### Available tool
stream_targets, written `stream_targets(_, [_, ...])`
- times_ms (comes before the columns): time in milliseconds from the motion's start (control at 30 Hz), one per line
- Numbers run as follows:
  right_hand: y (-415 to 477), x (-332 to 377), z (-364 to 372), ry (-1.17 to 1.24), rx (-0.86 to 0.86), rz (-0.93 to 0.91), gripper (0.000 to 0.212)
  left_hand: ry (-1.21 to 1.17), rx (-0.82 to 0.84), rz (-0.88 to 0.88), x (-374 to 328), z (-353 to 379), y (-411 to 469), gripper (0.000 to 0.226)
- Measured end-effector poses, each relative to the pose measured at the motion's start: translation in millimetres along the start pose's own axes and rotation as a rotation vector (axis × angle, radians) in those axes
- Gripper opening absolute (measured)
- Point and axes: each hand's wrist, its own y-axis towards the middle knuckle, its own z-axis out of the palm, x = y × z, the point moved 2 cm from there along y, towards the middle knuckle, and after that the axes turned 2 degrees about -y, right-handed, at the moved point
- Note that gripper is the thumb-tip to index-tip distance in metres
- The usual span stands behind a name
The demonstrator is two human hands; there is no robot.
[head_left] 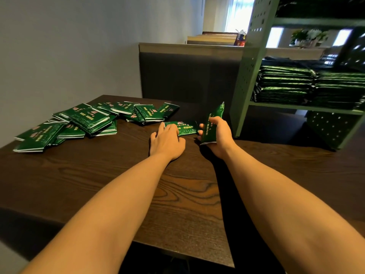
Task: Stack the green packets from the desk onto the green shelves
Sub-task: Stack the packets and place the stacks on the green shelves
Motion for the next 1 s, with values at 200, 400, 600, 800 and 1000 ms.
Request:
stream_targets(200, [2.4,0.9,-11.1,0.093,0.06,0.036,0.047,0.105,0.043,0.001,0.4,2.1,1.2,0.049])
stream_targets(400, [2.2,0.3,-5.3,-0.072,-0.004,-0.018,0.018,0.03,0.069,-0.022,-0.3,-0.6,0.4,0.041])
stream_targets(600, [-0.9,-0.6,-4.1,-0.192,-0.097,-0.13,0.006,0.01,0.019,-0.008,-0.7,-5.5,-4.2,0.062])
stream_targets(800, [-5.0,1.1,-3.4,-0.185,-0.147,-0.122,0.028,-0.042,0.028,0.054,5.1,-22.5,-11.6,0.062])
stream_targets(1000, [-15.7,-1.8,8.6,-0.322,-0.155,-0.069,0.002,0.085,0.106,0.092,1.5,-44.6,-22.8,0.07])
